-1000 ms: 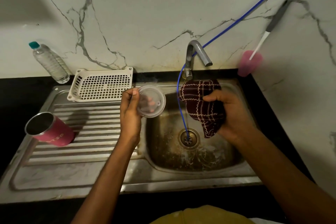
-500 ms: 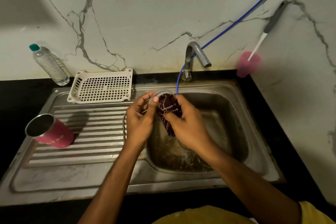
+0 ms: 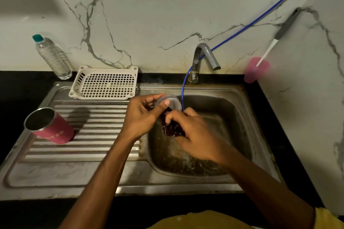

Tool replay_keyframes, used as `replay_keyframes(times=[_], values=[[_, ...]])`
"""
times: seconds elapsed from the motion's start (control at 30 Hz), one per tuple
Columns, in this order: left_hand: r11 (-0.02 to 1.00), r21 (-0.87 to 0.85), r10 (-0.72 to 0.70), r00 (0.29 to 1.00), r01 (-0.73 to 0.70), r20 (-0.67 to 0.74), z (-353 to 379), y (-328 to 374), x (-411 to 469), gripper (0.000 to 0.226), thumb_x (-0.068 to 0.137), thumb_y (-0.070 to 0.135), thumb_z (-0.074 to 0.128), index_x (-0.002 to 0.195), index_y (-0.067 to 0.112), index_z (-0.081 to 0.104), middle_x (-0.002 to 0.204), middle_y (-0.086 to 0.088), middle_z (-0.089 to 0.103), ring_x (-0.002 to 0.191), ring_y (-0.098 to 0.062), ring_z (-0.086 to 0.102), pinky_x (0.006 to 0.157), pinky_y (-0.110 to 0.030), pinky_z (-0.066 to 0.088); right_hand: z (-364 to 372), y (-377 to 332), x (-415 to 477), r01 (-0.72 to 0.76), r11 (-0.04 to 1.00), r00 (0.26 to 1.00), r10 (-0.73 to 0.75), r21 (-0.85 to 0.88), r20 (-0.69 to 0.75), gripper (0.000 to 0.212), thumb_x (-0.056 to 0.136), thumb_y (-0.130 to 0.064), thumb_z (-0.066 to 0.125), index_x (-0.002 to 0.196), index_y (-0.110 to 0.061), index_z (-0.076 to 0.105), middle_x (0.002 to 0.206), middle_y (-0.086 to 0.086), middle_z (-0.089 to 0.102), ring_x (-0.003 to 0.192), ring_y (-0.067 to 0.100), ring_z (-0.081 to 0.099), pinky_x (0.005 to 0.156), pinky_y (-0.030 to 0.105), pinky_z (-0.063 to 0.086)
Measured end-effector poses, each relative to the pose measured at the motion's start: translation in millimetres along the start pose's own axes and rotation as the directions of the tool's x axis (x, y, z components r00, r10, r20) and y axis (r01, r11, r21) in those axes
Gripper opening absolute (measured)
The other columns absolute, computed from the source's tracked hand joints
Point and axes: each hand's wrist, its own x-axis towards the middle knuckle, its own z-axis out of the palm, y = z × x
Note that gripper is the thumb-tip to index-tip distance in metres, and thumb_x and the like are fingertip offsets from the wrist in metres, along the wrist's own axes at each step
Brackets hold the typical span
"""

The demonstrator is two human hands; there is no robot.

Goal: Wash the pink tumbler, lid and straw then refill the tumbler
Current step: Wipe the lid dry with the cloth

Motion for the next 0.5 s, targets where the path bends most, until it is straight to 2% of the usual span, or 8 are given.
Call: replay_keyframes(times=[0.1, 0.2, 0.27, 0.33, 0.43, 0.5], values=[[0.995, 0.099, 0.01, 1.0, -0.012, 0.023, 3.6, -7.2, -2.0, 0.024, 0.086, 0.013, 0.077, 0.102, 0.03, 0.075, 0.099, 0.014, 0.077, 0.097, -0.009, 0.074, 0.087, -0.029, 0.058, -3.4, 4.5, -1.6, 0.185, 0.922, 0.981, -0.155, -0.34, 0.113, 0.043, 0.075, -0.023, 0.07, 0.115, -0.025, 0.055, 0.097, -0.004, 0.058, 0.089, 0.015, 0.046, 0.067, 0.032, 0.041], [0.995, 0.095, -0.008, 1.0, 0.009, -0.007, 13.6, -15.8, -7.3, 0.02, 0.086, 0.016, 0.077, 0.105, 0.024, 0.076, 0.1, 0.007, 0.078, 0.096, -0.012, 0.074, 0.087, -0.035, 0.06, -6.7, 4.3, -2.5, 0.22, 0.831, 0.975, -0.17, -0.511, 0.142, 0.052, 0.06, -0.032, 0.081, 0.107, -0.023, 0.062, 0.092, 0.002, 0.068, 0.084, 0.023, 0.059, 0.063, 0.033, 0.043], [0.999, 0.033, -0.029, 0.999, 0.031, -0.041, 17.4, -15.1, -6.8, 0.023, 0.087, 0.017, 0.076, 0.11, 0.014, 0.076, 0.102, 0.002, 0.078, 0.097, -0.016, 0.075, 0.087, -0.037, 0.06, -11.8, 4.0, -3.0, 0.187, 0.81, 0.982, -0.165, -0.556, 0.09, 0.058, 0.049, -0.034, 0.086, 0.101, -0.021, 0.067, 0.085, 0.001, 0.069, 0.078, 0.024, 0.06, 0.058, 0.032, 0.042], [0.997, -0.048, -0.061, 0.994, 0.057, -0.089, 18.0, -12.0, -4.5, 0.028, 0.085, 0.019, 0.076, 0.111, 0.008, 0.075, 0.102, -0.003, 0.078, 0.096, -0.019, 0.075, 0.085, -0.037, 0.061, -17.9, 6.1, -4.2, 0.161, 0.807, 0.983, -0.182, -0.568, 0.02, 0.057, 0.047, -0.031, 0.086, 0.1, -0.021, 0.066, 0.086, -0.001, 0.07, 0.081, 0.024, 0.057, 0.059, 0.031, 0.038], [0.983, -0.15, -0.116, 0.99, 0.102, -0.086, 14.3, -3.3, -1.6, 0.028, 0.081, 0.024, 0.074, 0.106, 0.012, 0.075, 0.097, -0.007, 0.078, 0.092, -0.023, 0.076, 0.082, -0.039, 0.062, -25.9, 13.0, -7.4, 0.156, 0.778, 0.973, -0.227, -0.609, -0.041, 0.055, 0.056, -0.027, 0.081, 0.109, -0.02, 0.064, 0.114, 0.0, 0.071, 0.095, 0.023, 0.045, 0.068, 0.036, 0.046], [0.978, -0.177, -0.124, 0.991, 0.113, -0.051, 12.4, 0.4, 0.1, 0.023, 0.085, 0.018, 0.073, 0.107, 0.011, 0.075, 0.098, -0.009, 0.078, 0.093, -0.025, 0.075, 0.082, -0.039, 0.062, -28.7, 13.1, -7.4, 0.13, 0.776, 0.973, -0.219, -0.618, -0.069, 0.054, 0.06, -0.024, 0.078, 0.112, -0.02, 0.063, 0.127, 0.0, 0.066, 0.099, 0.025, 0.043, 0.073, 0.042, 0.049]])
